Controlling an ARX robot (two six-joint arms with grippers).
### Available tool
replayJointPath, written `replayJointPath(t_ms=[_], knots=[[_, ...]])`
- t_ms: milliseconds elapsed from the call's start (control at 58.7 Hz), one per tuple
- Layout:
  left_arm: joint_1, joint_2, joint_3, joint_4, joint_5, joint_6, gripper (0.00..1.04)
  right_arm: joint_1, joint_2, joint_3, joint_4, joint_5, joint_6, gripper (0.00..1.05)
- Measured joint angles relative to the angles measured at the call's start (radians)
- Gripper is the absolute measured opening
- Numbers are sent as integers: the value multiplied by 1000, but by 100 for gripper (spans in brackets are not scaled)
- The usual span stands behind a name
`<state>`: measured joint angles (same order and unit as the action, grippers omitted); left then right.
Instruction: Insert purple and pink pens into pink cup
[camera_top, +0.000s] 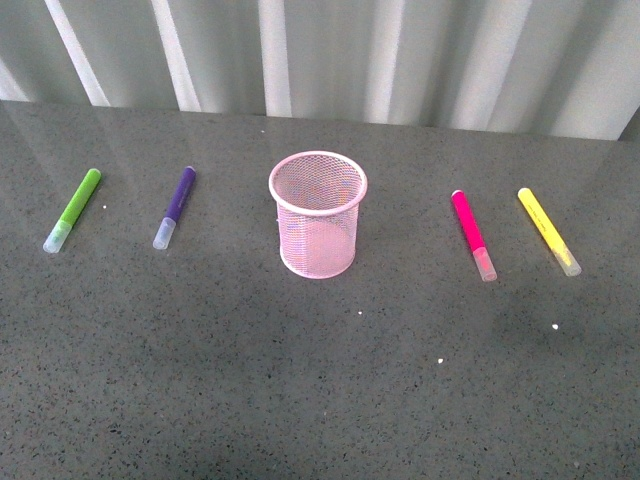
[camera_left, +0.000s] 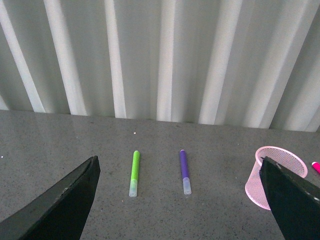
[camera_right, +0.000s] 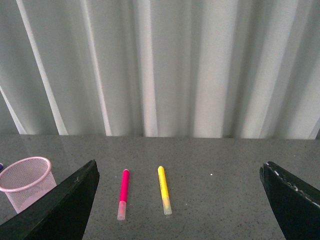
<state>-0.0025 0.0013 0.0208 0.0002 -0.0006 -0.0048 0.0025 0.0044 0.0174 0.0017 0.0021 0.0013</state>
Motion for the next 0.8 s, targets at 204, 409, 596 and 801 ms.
replayJointPath(t_ms=[204,409,596,801], knots=[[0,0,0,0,0,0,98,0,0,0,0,0,0,98],[0,0,0,0,0,0,98,0,0,0,0,0,0,98],[0,0,0,0,0,0,98,0,0,0,0,0,0,98],[-8,10,3,-13,-28,-19,98,0,0,0,0,0,0,98]])
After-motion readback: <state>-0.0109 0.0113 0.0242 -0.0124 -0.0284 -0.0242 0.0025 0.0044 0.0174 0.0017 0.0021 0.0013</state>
